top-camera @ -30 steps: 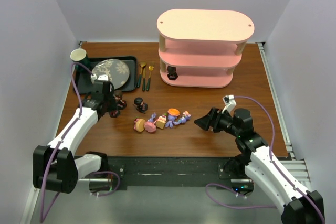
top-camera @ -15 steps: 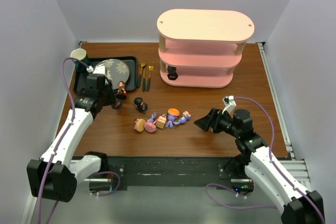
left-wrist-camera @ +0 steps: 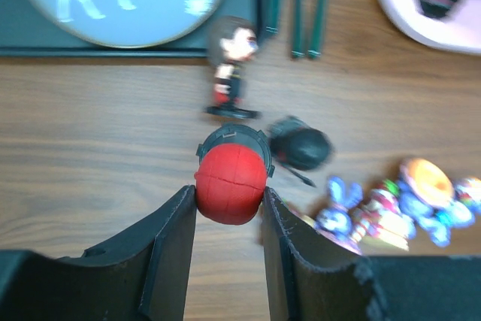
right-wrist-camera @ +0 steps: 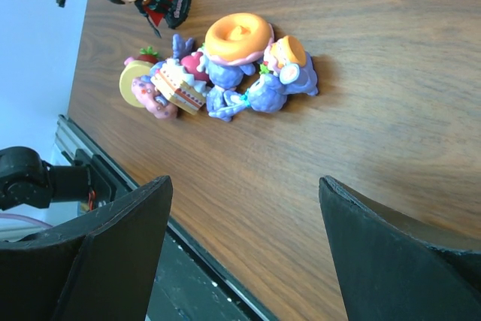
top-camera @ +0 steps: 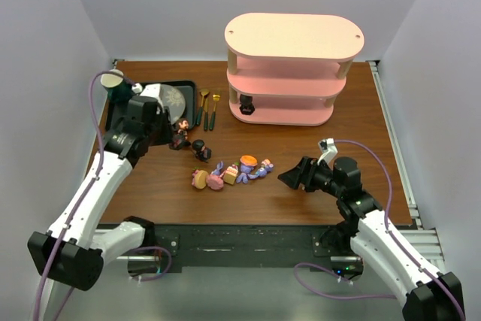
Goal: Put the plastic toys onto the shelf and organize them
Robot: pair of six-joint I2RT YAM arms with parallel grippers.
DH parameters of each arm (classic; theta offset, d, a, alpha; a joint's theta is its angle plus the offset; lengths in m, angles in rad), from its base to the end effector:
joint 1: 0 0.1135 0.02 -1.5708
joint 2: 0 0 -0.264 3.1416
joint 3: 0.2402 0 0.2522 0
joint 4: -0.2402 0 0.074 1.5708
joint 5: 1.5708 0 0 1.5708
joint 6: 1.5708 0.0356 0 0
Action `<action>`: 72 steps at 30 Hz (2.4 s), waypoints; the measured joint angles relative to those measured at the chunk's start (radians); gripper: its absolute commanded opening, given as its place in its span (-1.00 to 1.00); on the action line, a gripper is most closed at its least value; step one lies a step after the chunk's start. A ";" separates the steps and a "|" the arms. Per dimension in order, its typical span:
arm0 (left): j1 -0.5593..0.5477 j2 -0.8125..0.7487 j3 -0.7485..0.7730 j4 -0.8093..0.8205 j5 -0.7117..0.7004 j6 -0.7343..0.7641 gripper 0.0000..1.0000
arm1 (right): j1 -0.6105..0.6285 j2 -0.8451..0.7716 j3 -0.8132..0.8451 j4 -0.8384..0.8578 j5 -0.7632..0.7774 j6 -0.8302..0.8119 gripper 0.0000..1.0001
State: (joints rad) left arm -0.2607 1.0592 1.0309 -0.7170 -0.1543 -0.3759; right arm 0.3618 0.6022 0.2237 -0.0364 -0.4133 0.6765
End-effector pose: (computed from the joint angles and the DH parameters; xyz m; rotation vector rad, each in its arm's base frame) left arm 0.2116 -0.0508 0.3227 -0.2109 2.3000 -0.1469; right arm 0.1350 0.0664 0.1853 0.0454 2.1133 1.0589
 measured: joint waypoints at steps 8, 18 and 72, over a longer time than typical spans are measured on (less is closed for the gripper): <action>-0.207 0.084 0.086 0.033 0.009 -0.081 -0.70 | 0.000 -0.002 -0.003 0.000 0.002 -0.016 0.65; -0.488 0.388 0.239 0.192 -0.079 -0.166 -0.70 | 0.000 -0.063 -0.003 -0.032 0.065 -0.049 0.62; -0.662 0.657 0.390 0.391 -0.138 -0.187 -0.70 | -0.169 0.903 0.015 1.244 -0.163 0.415 -0.02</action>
State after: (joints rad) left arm -0.9226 1.7164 1.4208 -0.3256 -0.2928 -0.5632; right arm 0.1925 1.5051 0.2386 1.2072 -0.5766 1.0920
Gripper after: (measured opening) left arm 0.421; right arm 0.493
